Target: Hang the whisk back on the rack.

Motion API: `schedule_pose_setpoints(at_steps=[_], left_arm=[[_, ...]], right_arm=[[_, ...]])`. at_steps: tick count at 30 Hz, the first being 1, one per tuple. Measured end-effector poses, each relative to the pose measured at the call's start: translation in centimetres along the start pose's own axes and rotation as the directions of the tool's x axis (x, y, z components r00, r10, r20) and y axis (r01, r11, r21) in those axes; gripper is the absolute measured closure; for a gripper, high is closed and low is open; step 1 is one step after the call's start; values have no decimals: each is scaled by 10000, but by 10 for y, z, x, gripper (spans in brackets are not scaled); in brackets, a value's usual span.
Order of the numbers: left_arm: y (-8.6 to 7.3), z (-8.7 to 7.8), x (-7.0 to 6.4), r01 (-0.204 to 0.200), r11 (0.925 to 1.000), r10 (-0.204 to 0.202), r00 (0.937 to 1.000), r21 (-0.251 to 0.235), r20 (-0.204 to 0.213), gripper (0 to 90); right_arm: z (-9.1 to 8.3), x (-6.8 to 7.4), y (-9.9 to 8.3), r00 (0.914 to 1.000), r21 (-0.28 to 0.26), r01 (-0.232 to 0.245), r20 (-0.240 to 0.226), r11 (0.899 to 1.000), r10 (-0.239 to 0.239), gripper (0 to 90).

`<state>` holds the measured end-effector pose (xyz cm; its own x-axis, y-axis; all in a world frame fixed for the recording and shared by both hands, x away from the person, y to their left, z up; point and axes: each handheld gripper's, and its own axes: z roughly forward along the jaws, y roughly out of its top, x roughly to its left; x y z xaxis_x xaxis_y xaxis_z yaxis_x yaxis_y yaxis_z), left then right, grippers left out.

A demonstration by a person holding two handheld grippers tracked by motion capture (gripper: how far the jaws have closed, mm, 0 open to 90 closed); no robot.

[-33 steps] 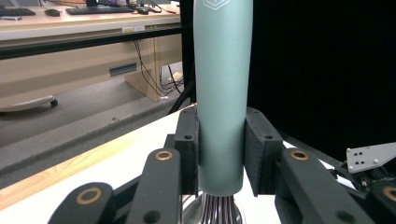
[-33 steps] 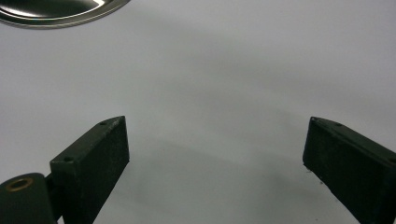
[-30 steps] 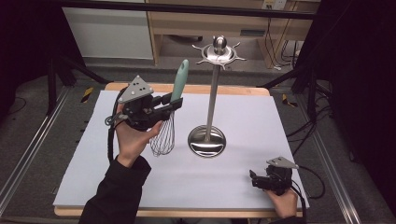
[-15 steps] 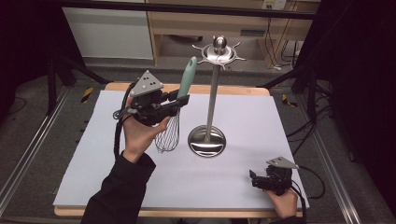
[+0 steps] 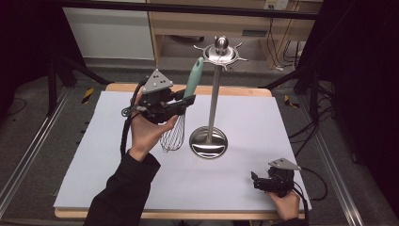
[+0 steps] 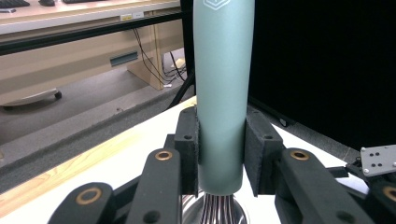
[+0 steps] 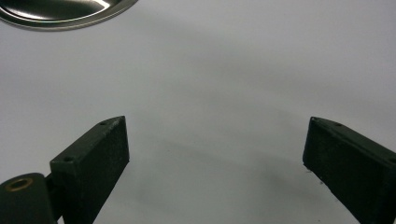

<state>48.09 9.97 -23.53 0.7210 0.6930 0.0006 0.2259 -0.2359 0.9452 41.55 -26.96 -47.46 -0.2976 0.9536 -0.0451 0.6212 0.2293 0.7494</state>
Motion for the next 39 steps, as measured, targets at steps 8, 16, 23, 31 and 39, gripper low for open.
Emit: schedule_pose_setpoints(at_steps=[8,16,23,31,39], left_arm=[[3,7,0,-21,10000,21,10000,64,-38,691],[4,14,-1,20,10000,-19,10000,76,-45,691],[3,20,-1,-5,10000,5,10000,80,-43,690],[1,28,-1,6,10000,-6,10000,48,-68,690],[1,37,0,-126,9999,125,9998,-94,-182,689]], right_arm=[[0,0,0,10000,11,-8,-18,10000,8,76],[0,0,0,10000,14,18,-38,10000,-18,76],[0,0,0,10000,46,-53,-66,10000,53,76],[2,-2,-1,10000,27,-12,-42,10000,12,76],[3,-2,-1,10000,128,-71,-22,9999,71,76]])
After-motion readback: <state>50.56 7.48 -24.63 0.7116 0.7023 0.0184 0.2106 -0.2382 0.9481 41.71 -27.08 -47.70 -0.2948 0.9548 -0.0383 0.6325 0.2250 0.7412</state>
